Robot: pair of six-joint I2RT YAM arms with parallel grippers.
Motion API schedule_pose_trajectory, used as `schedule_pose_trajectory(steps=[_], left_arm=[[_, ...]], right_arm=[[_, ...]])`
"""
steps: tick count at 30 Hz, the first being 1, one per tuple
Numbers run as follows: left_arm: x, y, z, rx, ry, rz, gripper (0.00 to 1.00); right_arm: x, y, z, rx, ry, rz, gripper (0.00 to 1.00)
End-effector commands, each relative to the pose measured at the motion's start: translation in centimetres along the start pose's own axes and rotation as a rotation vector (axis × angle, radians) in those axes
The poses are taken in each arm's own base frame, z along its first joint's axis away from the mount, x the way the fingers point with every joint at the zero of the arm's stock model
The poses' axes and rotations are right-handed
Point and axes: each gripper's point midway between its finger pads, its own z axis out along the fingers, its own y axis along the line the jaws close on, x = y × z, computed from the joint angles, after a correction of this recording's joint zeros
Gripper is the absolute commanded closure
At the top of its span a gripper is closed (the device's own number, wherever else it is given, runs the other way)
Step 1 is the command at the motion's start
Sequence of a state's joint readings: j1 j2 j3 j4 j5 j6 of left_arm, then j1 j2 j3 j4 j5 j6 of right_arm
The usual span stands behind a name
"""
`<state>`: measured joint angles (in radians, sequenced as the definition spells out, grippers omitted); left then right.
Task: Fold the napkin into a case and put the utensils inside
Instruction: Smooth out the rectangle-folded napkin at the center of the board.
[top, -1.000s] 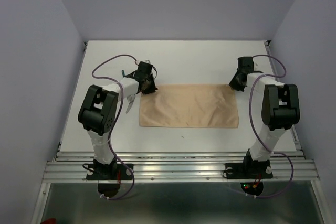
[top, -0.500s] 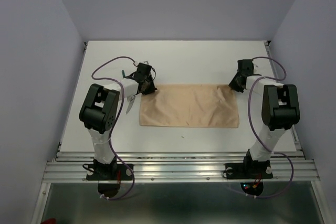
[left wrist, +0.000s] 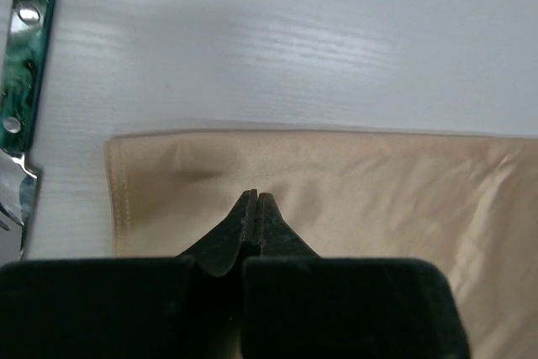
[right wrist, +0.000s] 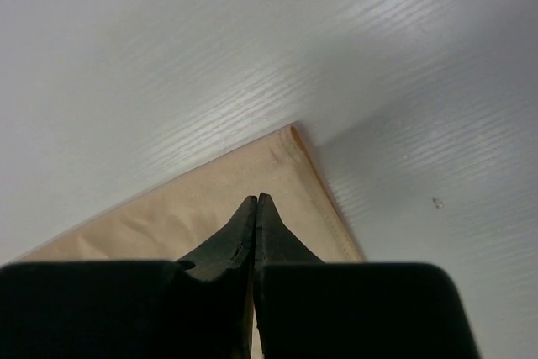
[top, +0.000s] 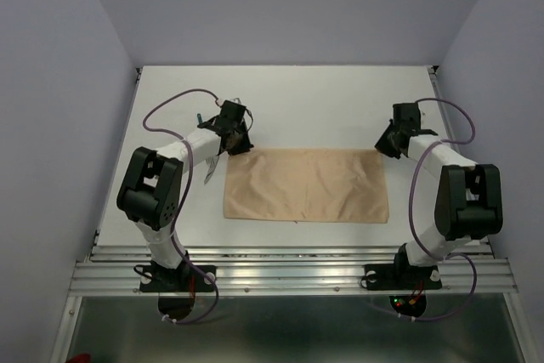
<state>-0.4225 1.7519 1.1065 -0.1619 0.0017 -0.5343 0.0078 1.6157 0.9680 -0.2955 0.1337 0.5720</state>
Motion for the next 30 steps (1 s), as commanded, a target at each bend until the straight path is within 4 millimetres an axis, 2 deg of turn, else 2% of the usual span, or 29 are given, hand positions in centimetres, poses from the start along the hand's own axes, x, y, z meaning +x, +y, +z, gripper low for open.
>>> schedule_pose_trajectory(steps=[1,2,4,5,8,9,13,15,21,28,30], left_arm=[[-4.0,-0.8,-1.1,-0.014,-0.08,0.023,1.0],[-3.8,-0.6,-0.6,-0.023,-0.068,0.024,1.0],[-3.1,-0.3,0.4,-0.044,-0.034,0.022,1.0],[-2.4,0.1,0.7,-0.057,-0.01,0.024,1.0],[-1.4,1.4,0.2,-0.089,-0.001,0.028,1.0],[-1.5,1.6,0.0,-0.089,-0.01,0.023,1.0],[-1.4,2.2,-0.7,-0.081,-0.036,0.002,1.0],[-1.5,2.5,-0.5,-0.082,-0.026,-0.006,1.0],[-1.5,3.4,0.3,-0.097,-0.02,-0.023,1.0],[-0.9,4.8,1.3,-0.113,0.012,-0.043,1.0],[-0.9,5.1,1.3,-0.121,0.011,-0.05,1.0]], right_arm=[[-1.7,4.1,-3.2,-0.152,-0.037,-0.005,0.99],[-0.7,5.4,-3.5,-0.176,-0.022,-0.033,0.99],[0.9,6.8,-3.6,-0.189,-0.003,-0.056,0.99],[2.5,8.2,-3.7,-0.209,0.022,-0.092,0.99],[5.0,10.8,-4.0,-0.254,0.056,-0.133,0.99],[6.5,12.2,-4.2,-0.275,0.075,-0.165,0.98],[9.1,15.4,-4.3,-0.341,0.12,-0.186,0.98],[9.7,16.1,-3.9,-0.353,0.136,-0.182,0.98],[11.0,16.6,-1.2,-0.319,0.187,-0.176,0.98],[10.2,15.8,-0.3,-0.253,0.147,-0.192,0.98],[9.4,14.7,0.2,-0.229,0.138,-0.171,0.98]])
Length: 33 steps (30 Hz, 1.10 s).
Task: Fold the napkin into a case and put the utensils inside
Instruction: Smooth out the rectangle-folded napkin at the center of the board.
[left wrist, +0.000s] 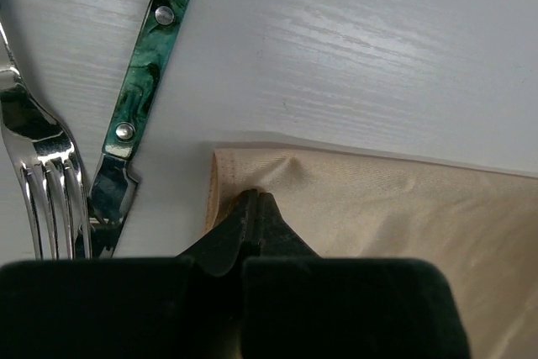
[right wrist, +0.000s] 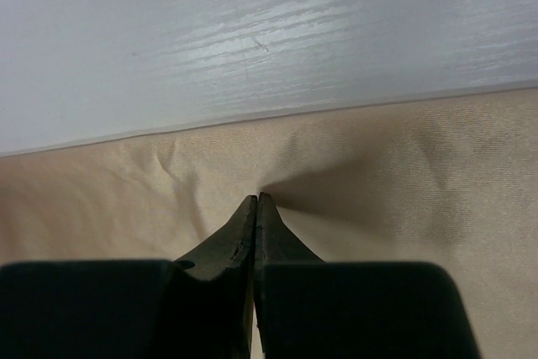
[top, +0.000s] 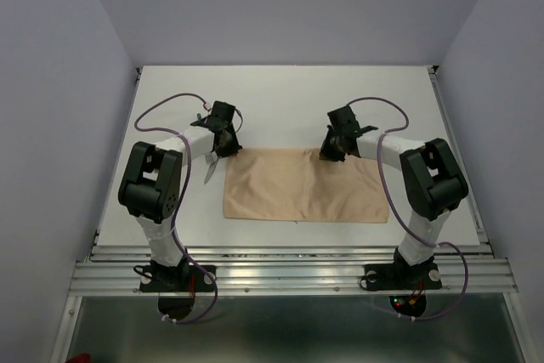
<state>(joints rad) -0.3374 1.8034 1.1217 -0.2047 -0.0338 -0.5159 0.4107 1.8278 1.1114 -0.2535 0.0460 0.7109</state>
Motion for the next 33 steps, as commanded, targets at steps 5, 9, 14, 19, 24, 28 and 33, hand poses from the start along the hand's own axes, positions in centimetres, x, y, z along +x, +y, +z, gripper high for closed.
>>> schedule_pose_trajectory(steps=[5,9,14,19,24,28,33], left_arm=[[-0.3,0.8,0.1,-0.011,-0.011,-0.001,1.0],[-0.7,0.6,-0.5,-0.002,-0.031,-0.008,1.0],[-1.1,0.3,-1.1,0.012,-0.042,-0.006,1.0],[-2.7,-0.7,-3.2,-0.083,-0.136,0.079,1.0],[-3.0,-5.8,-5.1,0.028,-0.156,0.14,1.0],[-0.4,-10.6,-4.9,0.175,-0.07,0.195,1.0],[1.9,-15.9,-5.1,0.384,0.008,0.222,1.0]], right_arm=[[-3.5,-3.5,-0.4,0.065,-0.076,0.061,0.98],[-4.4,-6.0,-1.7,0.087,-0.097,0.103,0.97],[-5.4,-10.0,-3.2,0.171,-0.137,0.121,0.96],[-6.2,-11.6,-4.3,0.192,-0.152,0.145,0.96],[-7.7,-11.5,-5.8,0.206,-0.208,0.128,0.95],[-7.9,-13.2,-6.0,0.231,-0.205,0.153,0.95],[-8.4,-14.8,-6.6,0.24,-0.211,0.182,0.95]])
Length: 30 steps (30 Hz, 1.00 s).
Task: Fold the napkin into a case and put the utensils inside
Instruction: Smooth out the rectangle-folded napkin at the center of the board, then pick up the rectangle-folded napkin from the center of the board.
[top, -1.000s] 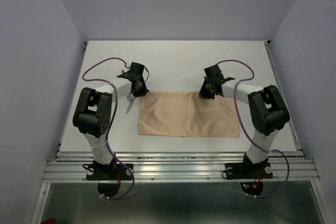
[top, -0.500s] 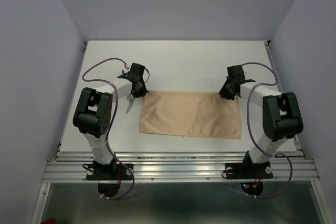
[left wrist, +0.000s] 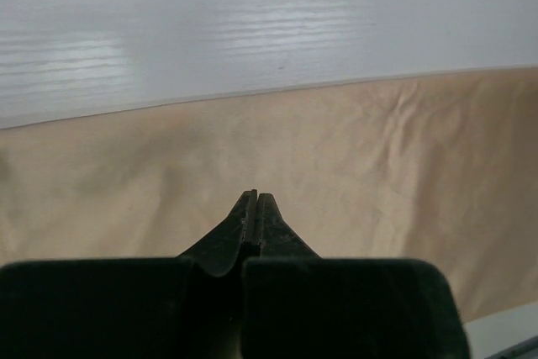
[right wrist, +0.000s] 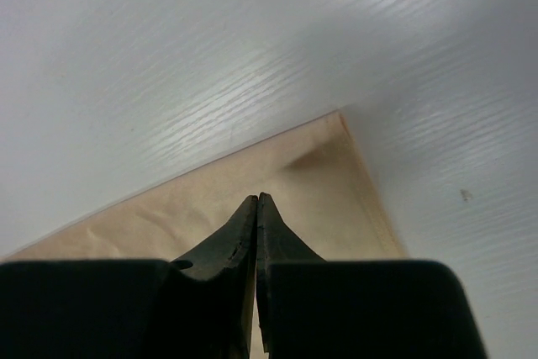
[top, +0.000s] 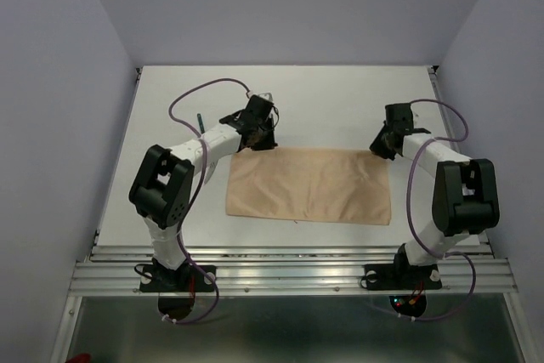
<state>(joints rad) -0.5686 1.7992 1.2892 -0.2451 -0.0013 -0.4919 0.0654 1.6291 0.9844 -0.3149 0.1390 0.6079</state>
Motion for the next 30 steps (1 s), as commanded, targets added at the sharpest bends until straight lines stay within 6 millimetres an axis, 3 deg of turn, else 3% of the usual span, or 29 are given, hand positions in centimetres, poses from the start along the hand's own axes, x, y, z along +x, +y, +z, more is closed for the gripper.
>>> schedule_pose_trajectory(steps=[1,9,13,16,17,20,23,30], left_arm=[[0.0,-5.5,0.0,0.209,0.037,0.024,1.0],[0.6,-10.7,2.4,0.31,0.094,0.08,1.0],[0.8,-12.2,3.7,0.328,0.112,0.098,1.0],[1.3,-12.3,4.8,0.326,0.141,0.094,1.0],[1.5,-12.4,5.0,0.33,0.149,0.087,1.0],[2.0,-12.6,6.1,0.334,0.169,0.08,1.0],[1.9,-12.8,6.5,0.338,0.169,0.075,1.0],[2.4,-12.4,8.1,0.305,0.177,0.071,1.0]], right_arm=[[-1.7,-1.3,-1.1,0.008,-0.042,0.01,0.95],[-1.9,-3.4,-1.6,0.04,-0.051,0.015,0.94],[-1.3,-4.3,-2.1,0.054,-0.045,0.011,0.91],[-0.3,-4.4,-2.9,0.044,-0.002,-0.003,0.84],[-0.3,-4.3,-3.6,0.027,-0.005,-0.022,0.7],[0.0,-5.4,-4.6,0.061,-0.016,-0.043,0.56],[0.7,-6.0,-5.0,0.081,0.009,-0.054,0.5],[2.2,-6.2,-4.3,0.076,0.058,-0.053,0.49]])
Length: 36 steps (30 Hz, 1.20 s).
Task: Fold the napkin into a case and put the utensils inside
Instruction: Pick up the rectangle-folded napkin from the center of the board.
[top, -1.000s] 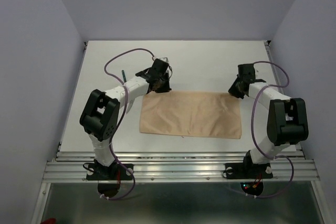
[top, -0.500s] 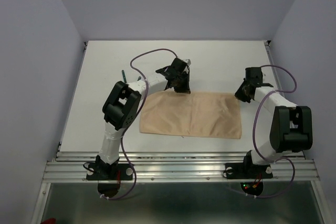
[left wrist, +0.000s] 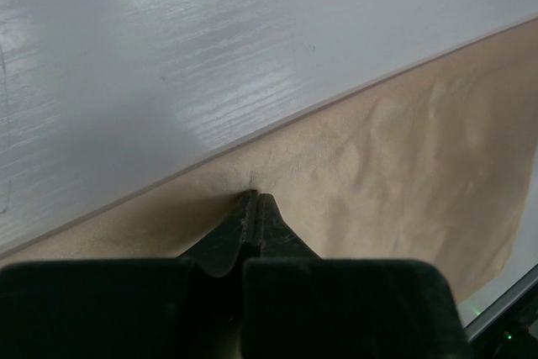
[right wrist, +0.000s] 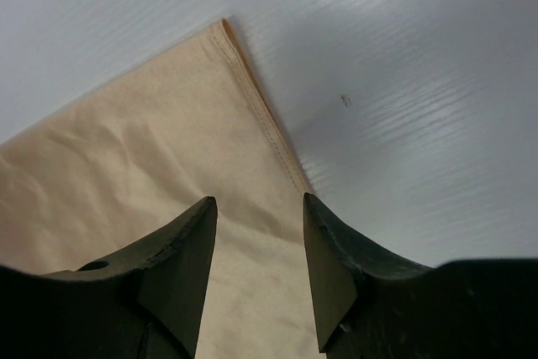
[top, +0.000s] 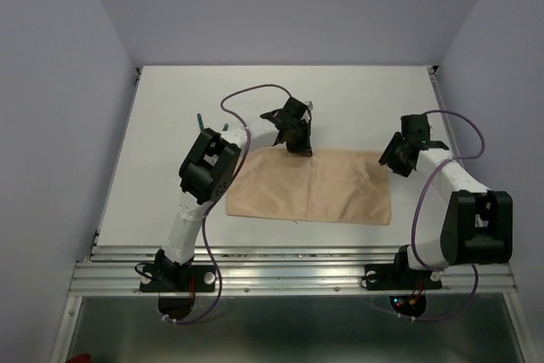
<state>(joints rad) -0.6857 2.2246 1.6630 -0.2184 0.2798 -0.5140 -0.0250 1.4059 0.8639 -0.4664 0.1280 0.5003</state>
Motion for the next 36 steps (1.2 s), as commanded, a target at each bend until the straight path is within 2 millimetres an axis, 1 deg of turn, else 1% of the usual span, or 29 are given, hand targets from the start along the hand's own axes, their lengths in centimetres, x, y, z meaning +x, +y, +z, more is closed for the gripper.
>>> schedule_pose_trajectory(steps=[1,2,7,11,17,21,24,25,27,28,31,32,34,36], left_arm=[[-1.6,-1.2,0.0,0.016,-0.037,0.012,1.0],[-1.4,-0.9,0.4,0.008,-0.028,0.009,1.0],[-0.9,-0.1,1.0,-0.01,-0.014,0.003,1.0],[-0.8,-0.1,1.1,-0.011,-0.011,0.005,1.0],[-0.7,0.1,0.7,-0.019,-0.011,0.018,1.0],[-0.2,0.5,1.0,-0.026,0.003,0.025,1.0],[0.1,0.7,1.0,-0.029,0.008,0.028,1.0],[0.2,0.7,1.0,-0.028,0.009,0.029,1.0],[0.2,0.7,1.0,-0.03,0.009,0.032,1.0],[0.1,0.7,0.9,-0.031,0.007,0.034,1.0],[0.0,0.8,0.8,-0.035,0.003,0.036,1.0],[0.1,0.7,0.8,-0.033,0.004,0.039,1.0],[0.2,0.8,0.8,-0.033,0.008,0.04,1.0],[0.2,0.8,0.9,-0.032,0.007,0.037,1.0]], right_arm=[[0.8,-0.5,0.2,0.011,0.032,-0.016,0.49],[0.8,-0.5,0.3,0.012,0.035,-0.02,0.49],[1.2,-0.9,0.9,0.033,0.053,-0.028,0.49],[1.9,-0.9,1.6,0.038,0.084,-0.033,0.47],[3.2,-1.5,3.0,0.067,0.132,-0.027,0.46],[4.3,-1.4,3.6,0.06,0.177,-0.027,0.46],[5.2,-1.5,4.0,0.055,0.209,-0.029,0.48],[5.4,-1.1,4.1,0.037,0.22,-0.027,0.49],[5.4,-1.1,4.2,0.037,0.22,-0.024,0.6],[5.4,-1.4,4.2,0.048,0.215,-0.026,0.7],[4.6,-1.4,3.9,0.056,0.184,-0.019,0.83],[4.4,-1.3,3.7,0.053,0.174,-0.019,0.88],[3.8,-1.2,3.2,0.048,0.152,-0.021,0.96],[3.4,-0.9,2.9,0.032,0.138,-0.023,0.99]])
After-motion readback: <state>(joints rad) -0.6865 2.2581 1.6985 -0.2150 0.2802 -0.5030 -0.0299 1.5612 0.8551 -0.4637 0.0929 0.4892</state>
